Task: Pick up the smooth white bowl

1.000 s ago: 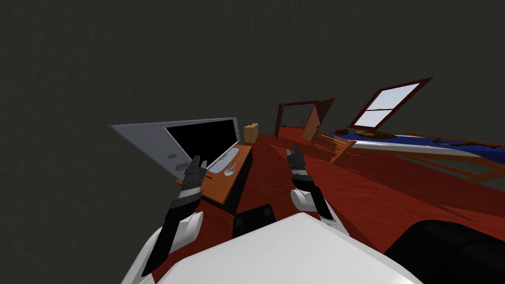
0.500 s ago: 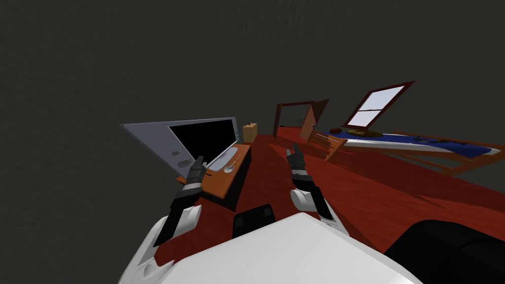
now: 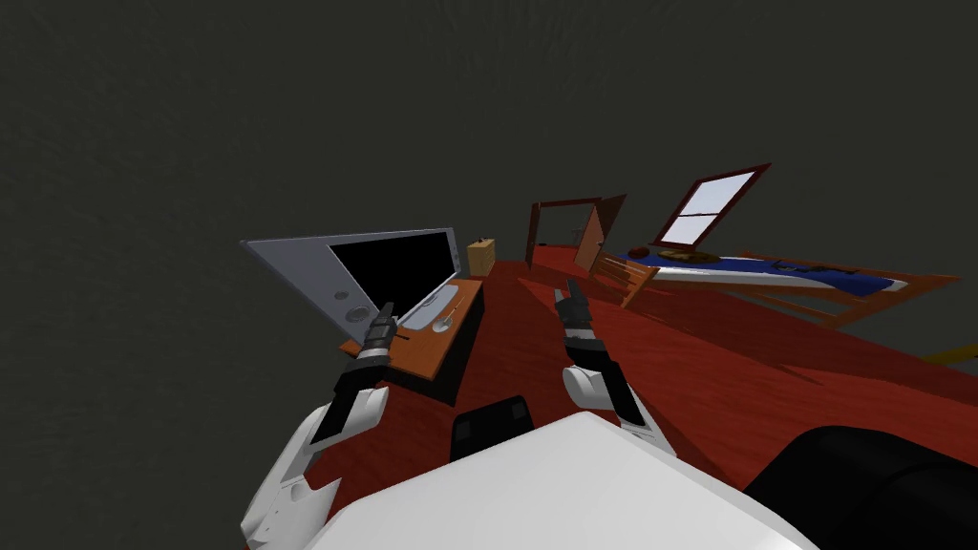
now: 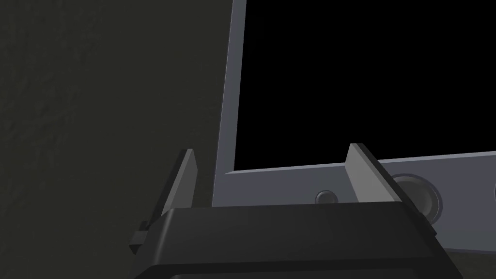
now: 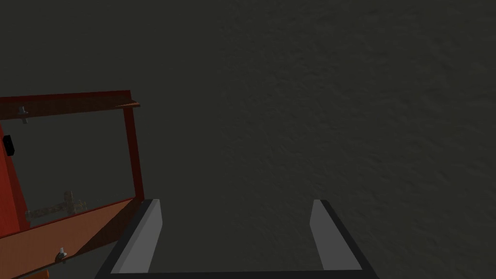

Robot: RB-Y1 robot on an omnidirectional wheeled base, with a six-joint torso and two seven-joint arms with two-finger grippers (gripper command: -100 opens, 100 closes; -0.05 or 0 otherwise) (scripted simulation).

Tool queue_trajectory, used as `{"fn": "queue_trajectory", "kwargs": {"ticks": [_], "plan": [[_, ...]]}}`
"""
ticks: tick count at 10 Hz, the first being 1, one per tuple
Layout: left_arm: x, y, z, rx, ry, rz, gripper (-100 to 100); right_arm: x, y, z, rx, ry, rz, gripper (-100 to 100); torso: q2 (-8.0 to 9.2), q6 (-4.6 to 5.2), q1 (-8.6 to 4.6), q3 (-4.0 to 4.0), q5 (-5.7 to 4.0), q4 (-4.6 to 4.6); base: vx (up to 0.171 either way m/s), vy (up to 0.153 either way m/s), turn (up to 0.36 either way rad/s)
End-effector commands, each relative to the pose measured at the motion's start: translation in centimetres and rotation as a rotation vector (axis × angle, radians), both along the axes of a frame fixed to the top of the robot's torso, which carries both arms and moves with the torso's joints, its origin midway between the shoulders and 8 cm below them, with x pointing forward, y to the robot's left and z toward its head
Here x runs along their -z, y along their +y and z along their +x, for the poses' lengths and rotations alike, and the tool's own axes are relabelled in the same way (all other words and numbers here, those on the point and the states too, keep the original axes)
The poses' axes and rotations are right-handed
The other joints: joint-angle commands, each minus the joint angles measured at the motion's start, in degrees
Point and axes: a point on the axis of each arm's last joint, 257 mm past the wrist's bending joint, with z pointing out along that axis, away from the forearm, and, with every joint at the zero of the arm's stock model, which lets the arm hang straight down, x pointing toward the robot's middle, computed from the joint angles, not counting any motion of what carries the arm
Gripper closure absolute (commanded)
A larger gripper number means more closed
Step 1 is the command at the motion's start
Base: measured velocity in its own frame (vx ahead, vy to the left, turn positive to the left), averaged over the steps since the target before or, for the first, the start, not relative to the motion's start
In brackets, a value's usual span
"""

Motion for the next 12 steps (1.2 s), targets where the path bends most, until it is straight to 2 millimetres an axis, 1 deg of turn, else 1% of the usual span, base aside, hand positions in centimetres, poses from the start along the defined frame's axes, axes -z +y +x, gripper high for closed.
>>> {"fn": "queue_trajectory", "kwargs": {"ticks": [1, 2, 3, 4, 5, 6, 7, 8, 9, 10, 11, 12], "plan": [[1.3, 1.5, 1.3, -0.03, 0.044, -0.005, -100, 0.0, 0.0, 0.0, 0.0, 0.0, 0.0, 0, 0.0, 0.0, 0.0, 0.0, 0.0, 0.0, -0.057, 0.003, -0.07], [1.5, 2.6, 2.1, -0.051, 0.064, -0.009, -100, 0.0, 0.0, 0.0, 0.0, 0.0, 0.0, 0, 0.01, 0.01, 0.01, 0.0, 0.0, 0.0, -0.087, 0.011, -0.118], [2.7, 2.9, 2.3, -0.058, 0.087, -0.014, -100, 0.0, 0.0, 0.0, 0.0, 0.0, 0.0, 0, 0.09, 0.02, 0.03, 0.04, 0.0, 0.01, -0.058, 0.01, -0.049], [3.2, 4.1, 3.2, -0.081, 0.114, -0.023, -100, 0.0, 0.0, 0.0, 0.0, 0.0, 0.0, 0, 0.04, -0.01, 0.04, 0.02, 0.0, 0.01, -0.041, 0.006, -0.084], [4.0, 4.4, 3.2, -0.085, 0.129, -0.026, -100, 0.0, 0.0, 0.0, 0.0, 0.0, 0.0, 0, -0.03, 0.01, 0.02, -0.01, 0.0, 0.0, -0.03, 0.003, -0.054], [4.9, 5.6, 4.1, -0.11, 0.163, -0.04, -100, 0.0, 0.0, 0.0, 0.0, 0.0, 0.0, 0, -0.07, -0.01, 0.01, -0.04, 0.0, -0.02, -0.039, 0.006, -0.088], [5.4, 5.7, 4.1, -0.113, 0.172, -0.042, -100, 0.0, 0.0, 0.0, 0.0, 0.0, 0.0, 0, -0.06, 0.01, 0.02, -0.04, 0.0, -0.01, -0.034, 0.01, -0.049], [6.0, 6.8, 4.9, -0.135, 0.201, -0.059, -100, 0.0, 0.0, 0.0, 0.0, 0.0, 0.0, 0, -0.07, -0.01, 0.03, -0.04, 0.0, -0.01, -0.039, 0.011, -0.124], [6.9, 7.1, 4.9, -0.14, 0.218, -0.062, -100, 0.0, 0.0, 0.0, 0.0, 0.0, 0.0, 0, -0.07, 0.02, 0.04, -0.04, 0.0, -0.01, -0.031, 0.011, -0.06], [7.6, 8.1, 5.6, -0.161, 0.247, -0.082, -100, 0.0, 0.0, 0.0, 0.0, 0.0, 0.0, 0, -0.08, -0.02, 0.04, -0.05, 0.01, -0.02, -0.029, 0.016, -0.114], [8.6, 8.3, 5.6, -0.166, 0.265, -0.086, -100, 0.0, 0.0, 0.0, 0.0, 0.0, 0.0, 0, -0.1, 0.01, 0.06, -0.06, 0.01, -0.02, -0.025, 0.018, -0.056], [9.7, 9.3, 6.2, -0.187, 0.302, -0.11, -100, 0.0, 0.0, 0.0, 0.0, 0.0, 0.0, 0, -0.11, -0.02, 0.07, -0.06, 0.01, -0.02, -0.028, 0.025, -0.129]]}}
